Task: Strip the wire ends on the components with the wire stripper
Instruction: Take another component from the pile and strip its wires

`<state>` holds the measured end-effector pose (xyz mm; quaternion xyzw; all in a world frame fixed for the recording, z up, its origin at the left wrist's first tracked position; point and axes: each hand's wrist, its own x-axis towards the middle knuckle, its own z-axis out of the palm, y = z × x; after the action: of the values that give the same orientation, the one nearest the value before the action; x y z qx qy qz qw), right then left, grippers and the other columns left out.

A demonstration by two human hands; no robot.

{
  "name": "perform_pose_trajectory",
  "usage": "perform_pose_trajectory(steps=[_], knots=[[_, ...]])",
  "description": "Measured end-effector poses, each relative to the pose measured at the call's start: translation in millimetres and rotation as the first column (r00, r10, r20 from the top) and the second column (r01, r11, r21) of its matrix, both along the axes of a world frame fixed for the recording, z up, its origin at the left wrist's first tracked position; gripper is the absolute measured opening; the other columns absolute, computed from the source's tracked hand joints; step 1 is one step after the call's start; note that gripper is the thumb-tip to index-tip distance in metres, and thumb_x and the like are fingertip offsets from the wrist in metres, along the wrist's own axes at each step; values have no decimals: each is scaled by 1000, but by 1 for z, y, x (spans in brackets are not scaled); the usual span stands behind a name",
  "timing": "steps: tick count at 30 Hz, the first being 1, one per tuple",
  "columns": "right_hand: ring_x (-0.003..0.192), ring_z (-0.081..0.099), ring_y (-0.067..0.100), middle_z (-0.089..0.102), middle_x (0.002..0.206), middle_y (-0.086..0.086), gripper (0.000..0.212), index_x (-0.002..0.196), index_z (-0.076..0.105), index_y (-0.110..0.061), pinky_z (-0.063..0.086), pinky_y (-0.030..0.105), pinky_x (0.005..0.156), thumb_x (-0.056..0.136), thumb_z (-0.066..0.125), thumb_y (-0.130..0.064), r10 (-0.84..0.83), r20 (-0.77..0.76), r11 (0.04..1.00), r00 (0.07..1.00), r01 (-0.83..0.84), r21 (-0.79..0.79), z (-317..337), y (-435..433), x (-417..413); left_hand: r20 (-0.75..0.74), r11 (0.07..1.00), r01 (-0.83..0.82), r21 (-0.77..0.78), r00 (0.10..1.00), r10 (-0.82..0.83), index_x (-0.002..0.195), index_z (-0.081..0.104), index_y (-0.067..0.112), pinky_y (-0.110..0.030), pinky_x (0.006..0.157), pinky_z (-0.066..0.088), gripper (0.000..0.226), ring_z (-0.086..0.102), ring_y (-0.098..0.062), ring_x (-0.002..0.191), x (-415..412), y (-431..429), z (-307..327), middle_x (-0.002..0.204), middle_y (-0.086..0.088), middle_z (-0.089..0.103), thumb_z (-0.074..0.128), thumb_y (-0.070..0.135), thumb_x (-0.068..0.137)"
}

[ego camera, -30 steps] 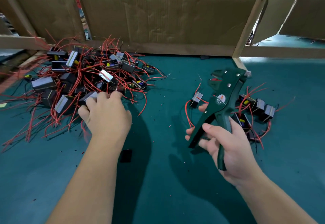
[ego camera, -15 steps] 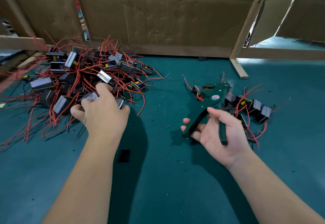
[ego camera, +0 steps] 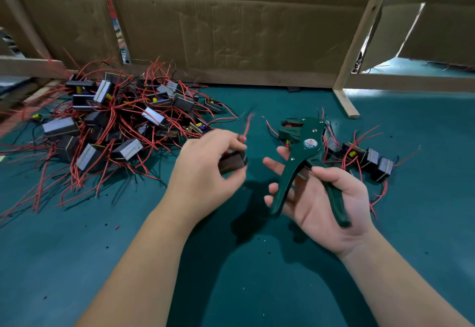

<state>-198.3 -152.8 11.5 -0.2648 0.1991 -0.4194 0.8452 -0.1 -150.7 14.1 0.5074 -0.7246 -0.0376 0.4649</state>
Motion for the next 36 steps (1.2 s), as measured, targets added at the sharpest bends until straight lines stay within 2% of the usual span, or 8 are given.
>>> perform_pose_trajectory(steps=[4,8,13,19,23,25,30,36], knots=[[79,66,34,48,143,13,83,133,54,-5,55,50,75,56,80,-19,93,48,993,994,-89,-74,2,3,-4,73,988,133,75,988,-139,91,69,15,-38,77,49,23,62,-12,89,-6,1,-3,94,6,66,73,18,68],[80,65,34,58,118,17,79,132,53,-3,54,50,76,59,79,-19,135,34,985,990,-131,-112,2,2,-6,10,970,196,144,980,-200,77,70,18,-29,72,49,16,61,-6,76,-10,3,-3,78,10,65,73,34,75],[81,65,34,57,118,17,77,131,55,-4,54,50,76,60,79,-20,159,0,980,987,-158,-124,1,2,-5,18,976,102,194,994,-108,57,56,23,-15,60,36,27,51,0,60,-9,4,-9,56,15,54,68,38,76],[84,65,33,48,142,11,76,137,49,-6,53,50,80,67,75,-20,219,30,965,975,-212,-155,3,4,-3,-223,954,139,266,972,-79,75,48,26,-22,66,46,24,57,-6,64,-13,3,-9,69,13,60,71,31,74],[86,65,33,43,147,10,76,141,44,-7,52,50,82,71,71,-21,253,35,950,967,-242,-195,3,5,-5,-569,878,328,349,818,-80,99,56,26,-27,72,55,30,71,-19,73,-16,3,-6,79,0,73,75,17,78],[86,64,33,43,146,10,75,141,44,-8,52,50,82,72,71,-20,250,49,950,967,-235,-207,4,4,-6,-654,857,391,336,751,-86,100,63,18,-22,67,54,18,71,-16,69,-18,2,-3,79,-1,74,65,5,88],[81,66,33,45,144,17,78,135,51,-11,54,49,78,62,78,-18,105,55,978,993,-93,-185,5,3,-11,-727,883,320,344,686,35,93,67,20,-19,56,44,22,47,-3,49,-19,0,0,68,10,68,52,5,95],[80,66,33,53,134,14,79,133,55,-7,54,49,75,59,80,-21,49,-3,977,999,-48,-210,4,4,-9,-714,888,280,365,696,75,82,67,17,-20,46,32,14,39,-9,49,-16,0,3,57,10,60,61,9,90]])
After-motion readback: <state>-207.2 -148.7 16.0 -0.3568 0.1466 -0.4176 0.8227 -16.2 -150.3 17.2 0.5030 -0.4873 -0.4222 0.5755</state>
